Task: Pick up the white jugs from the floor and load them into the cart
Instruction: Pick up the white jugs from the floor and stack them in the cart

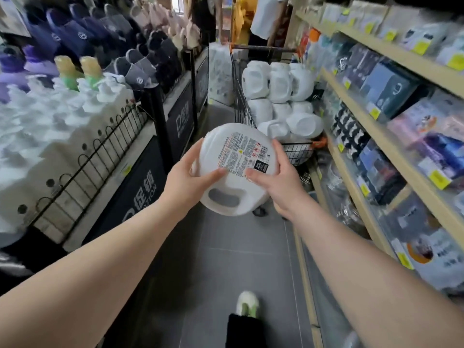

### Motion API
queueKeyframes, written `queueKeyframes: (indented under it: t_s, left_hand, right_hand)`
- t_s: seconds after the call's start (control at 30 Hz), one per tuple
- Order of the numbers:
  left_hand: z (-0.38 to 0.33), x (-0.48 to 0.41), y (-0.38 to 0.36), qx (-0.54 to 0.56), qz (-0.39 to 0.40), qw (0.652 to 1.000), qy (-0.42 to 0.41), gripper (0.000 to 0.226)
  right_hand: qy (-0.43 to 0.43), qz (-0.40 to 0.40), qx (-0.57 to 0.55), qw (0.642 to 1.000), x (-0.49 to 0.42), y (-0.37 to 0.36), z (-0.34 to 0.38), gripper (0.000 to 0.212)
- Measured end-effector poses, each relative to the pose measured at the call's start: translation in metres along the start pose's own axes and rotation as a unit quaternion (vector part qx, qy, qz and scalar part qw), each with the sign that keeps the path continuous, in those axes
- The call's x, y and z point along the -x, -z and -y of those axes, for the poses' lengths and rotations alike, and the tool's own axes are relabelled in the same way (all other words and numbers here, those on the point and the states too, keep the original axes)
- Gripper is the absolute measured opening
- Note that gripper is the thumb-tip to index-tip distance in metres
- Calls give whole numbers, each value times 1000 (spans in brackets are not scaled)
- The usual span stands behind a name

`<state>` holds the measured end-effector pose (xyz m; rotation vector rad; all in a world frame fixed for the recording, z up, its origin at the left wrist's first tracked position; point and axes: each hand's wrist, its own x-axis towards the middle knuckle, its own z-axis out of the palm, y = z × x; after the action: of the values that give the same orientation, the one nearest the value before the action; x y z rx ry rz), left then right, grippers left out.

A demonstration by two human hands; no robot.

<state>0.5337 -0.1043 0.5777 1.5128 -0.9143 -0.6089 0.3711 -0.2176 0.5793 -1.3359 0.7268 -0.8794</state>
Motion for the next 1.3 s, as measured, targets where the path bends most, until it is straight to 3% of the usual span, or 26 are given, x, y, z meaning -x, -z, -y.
queueKeyframes:
  t_s: [0.3, 0.5, 0.97, 1.3]
  left_hand:
    - [16, -195, -26, 14, -61, 998, 3, 84]
    - [28, -320, -19, 14, -72, 997, 10, 77]
    - [41, -668, 1, -4, 40, 998, -51, 65]
    - [49, -874, -100, -11, 126, 986, -111, 79]
  right_hand:
    - [-4, 78, 16, 997, -227, 10, -1, 102]
    - [0, 86, 23, 996, -358, -6, -2, 101]
    - [52, -73, 17, 996, -648, -54, 6, 94]
    - [82, -193, 52, 976, -819, 25, 9, 95]
